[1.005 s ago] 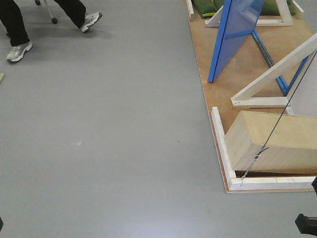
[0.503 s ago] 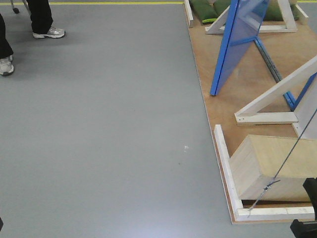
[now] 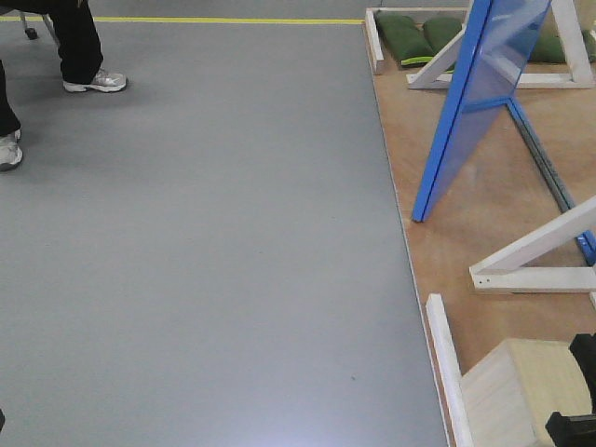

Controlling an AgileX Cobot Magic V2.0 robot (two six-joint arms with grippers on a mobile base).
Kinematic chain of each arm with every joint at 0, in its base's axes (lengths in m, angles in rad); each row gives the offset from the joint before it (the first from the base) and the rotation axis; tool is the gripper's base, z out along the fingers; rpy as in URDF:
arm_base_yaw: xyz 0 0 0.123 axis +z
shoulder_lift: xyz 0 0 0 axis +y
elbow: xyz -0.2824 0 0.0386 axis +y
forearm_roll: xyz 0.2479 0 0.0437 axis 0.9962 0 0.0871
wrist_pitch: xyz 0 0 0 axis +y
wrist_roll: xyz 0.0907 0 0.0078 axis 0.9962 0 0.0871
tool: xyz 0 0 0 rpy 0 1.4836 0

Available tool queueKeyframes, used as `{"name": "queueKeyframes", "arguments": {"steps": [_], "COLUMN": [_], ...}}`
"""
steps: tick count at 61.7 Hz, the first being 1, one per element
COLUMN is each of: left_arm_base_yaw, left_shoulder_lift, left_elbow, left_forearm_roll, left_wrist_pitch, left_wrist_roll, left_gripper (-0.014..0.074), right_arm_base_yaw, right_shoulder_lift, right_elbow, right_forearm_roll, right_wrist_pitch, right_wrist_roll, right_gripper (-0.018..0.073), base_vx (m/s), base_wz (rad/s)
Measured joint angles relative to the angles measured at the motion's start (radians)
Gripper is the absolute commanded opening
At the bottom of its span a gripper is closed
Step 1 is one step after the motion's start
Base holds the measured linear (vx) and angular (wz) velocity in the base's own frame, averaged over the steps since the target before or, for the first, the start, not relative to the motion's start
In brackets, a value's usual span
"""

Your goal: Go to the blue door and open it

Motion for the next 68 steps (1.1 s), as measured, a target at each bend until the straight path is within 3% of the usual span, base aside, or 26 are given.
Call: {"name": "queueKeyframes", "arguments": {"steps": [68], "left_arm_base_yaw": [0.000], "left_shoulder_lift": [0.000], "left_elbow": [0.000], "left_forearm_roll": [0.000], "left_wrist_pitch": [0.000], "left_wrist_roll": [0.000], "left_gripper": [0.0071], "right_arm_base_yaw": [0.000], "right_shoulder_lift": [0.000], "right_elbow": [0.000], "right_forearm_roll": [0.000], "right_wrist_pitch": [0.000], "right_wrist_roll": [0.000], "right_gripper": [-0.0004], "base_vx": [0.46], "base_wz": [-0.04]}}
